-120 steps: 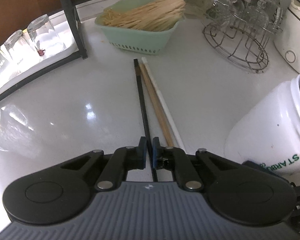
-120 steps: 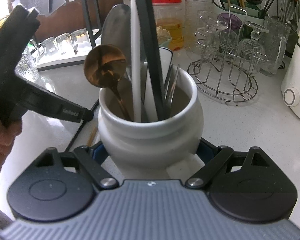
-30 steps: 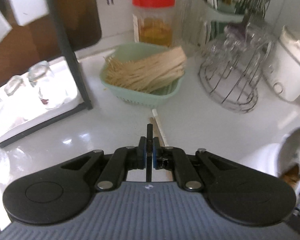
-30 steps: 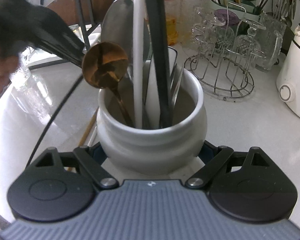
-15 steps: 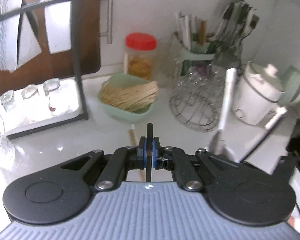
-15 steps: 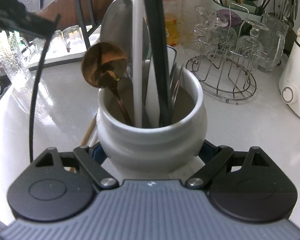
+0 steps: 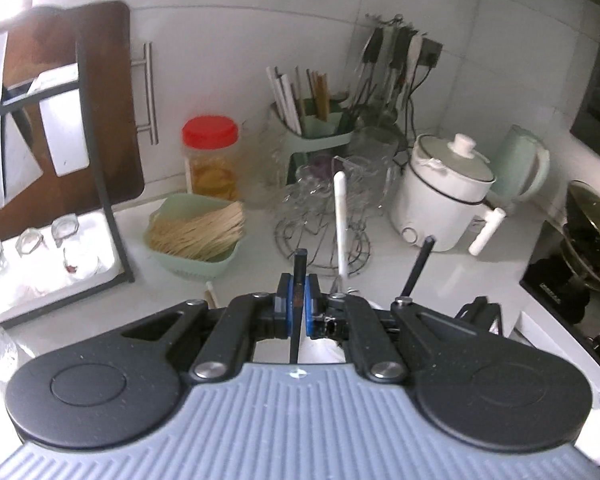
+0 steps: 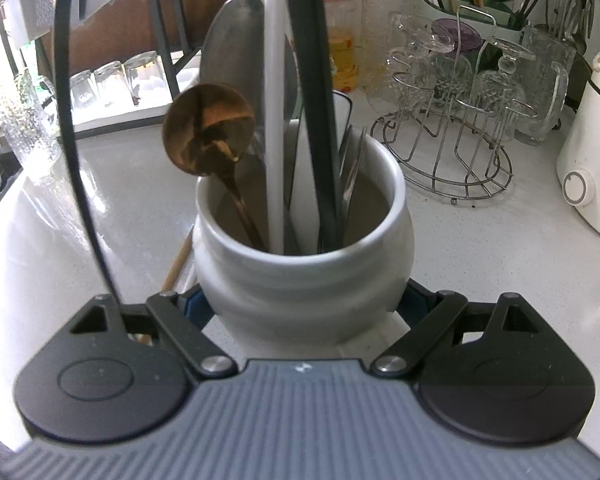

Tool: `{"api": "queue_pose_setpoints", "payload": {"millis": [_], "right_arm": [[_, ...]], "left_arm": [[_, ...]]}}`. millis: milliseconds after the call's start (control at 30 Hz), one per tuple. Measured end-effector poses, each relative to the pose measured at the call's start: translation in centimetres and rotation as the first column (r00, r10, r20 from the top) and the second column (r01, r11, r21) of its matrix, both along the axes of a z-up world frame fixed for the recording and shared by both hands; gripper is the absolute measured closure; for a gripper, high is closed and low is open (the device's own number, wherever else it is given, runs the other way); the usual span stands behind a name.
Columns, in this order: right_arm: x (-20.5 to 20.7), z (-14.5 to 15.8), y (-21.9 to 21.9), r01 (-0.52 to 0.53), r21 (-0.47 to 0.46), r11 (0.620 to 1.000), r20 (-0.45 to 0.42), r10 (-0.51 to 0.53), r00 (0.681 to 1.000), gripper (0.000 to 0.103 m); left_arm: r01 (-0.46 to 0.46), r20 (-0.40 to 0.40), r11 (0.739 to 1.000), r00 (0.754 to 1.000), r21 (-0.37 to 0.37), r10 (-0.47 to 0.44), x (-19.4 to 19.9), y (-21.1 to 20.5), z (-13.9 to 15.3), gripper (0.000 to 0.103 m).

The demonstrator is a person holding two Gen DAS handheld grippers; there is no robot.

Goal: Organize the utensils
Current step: 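Lower the black chopstick into the jar held by the right tool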

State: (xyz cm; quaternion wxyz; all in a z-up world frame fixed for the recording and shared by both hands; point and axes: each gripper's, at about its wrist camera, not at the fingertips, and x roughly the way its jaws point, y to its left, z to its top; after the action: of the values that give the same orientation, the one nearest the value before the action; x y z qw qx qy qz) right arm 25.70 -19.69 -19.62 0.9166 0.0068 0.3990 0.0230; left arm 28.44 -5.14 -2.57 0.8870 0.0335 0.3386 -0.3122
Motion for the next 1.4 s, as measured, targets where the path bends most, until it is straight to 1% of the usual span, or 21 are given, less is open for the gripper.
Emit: {"api": "queue_pose_setpoints", "payload": {"millis": [200, 367, 733, 1067, 1300, 1400], "right_arm": [[-0.2, 0.0, 0.0, 0.002, 0.001, 1.0, 0.005, -0.002, 1.0, 0.012], [-0.2, -0.1, 0.0, 0.003, 0.001, 1.0, 0.005, -0.003, 1.0, 0.012], [-0.3, -0.2, -0.1, 0.003, 0.001, 1.0, 0.012, -0.003, 1.0, 0.011], [-0.6, -0.2, 0.0, 0.002, 0.0, 1.0, 0.024, -0.002, 1.0, 0.011], [-0.5, -0.2, -0.1, 0.001, 0.0, 1.0, 0.026, -0.001, 1.0, 0.011], [-0.5, -0.2, -0.1, 0.001, 0.001, 1.0, 0.026, -0.001, 1.0, 0.011]], "left_arm": [[0.022, 0.012, 1.0, 1.0, -0.016, -0.022, -0.4, -0.2, 1.1, 0.097], [0.043, 0.024, 0.999, 0.999, -0.032, -0.042, -0.6, -0.3, 2.5, 0.097], [0.072, 0.121, 0.995, 0.991, -0.062, -0.064, -0.9, -1.1, 8.2, 0.097], [0.084, 0.176, 0.992, 0.982, -0.093, -0.067, -1.5, -1.3, 12.0, 0.097], [0.083, 0.202, 0.988, 0.978, -0.13, -0.055, -1.4, -1.6, 13.8, 0.097], [0.087, 0.188, 0.986, 0.98, -0.14, -0.06, -1.3, -1.9, 13.7, 0.097]]}}
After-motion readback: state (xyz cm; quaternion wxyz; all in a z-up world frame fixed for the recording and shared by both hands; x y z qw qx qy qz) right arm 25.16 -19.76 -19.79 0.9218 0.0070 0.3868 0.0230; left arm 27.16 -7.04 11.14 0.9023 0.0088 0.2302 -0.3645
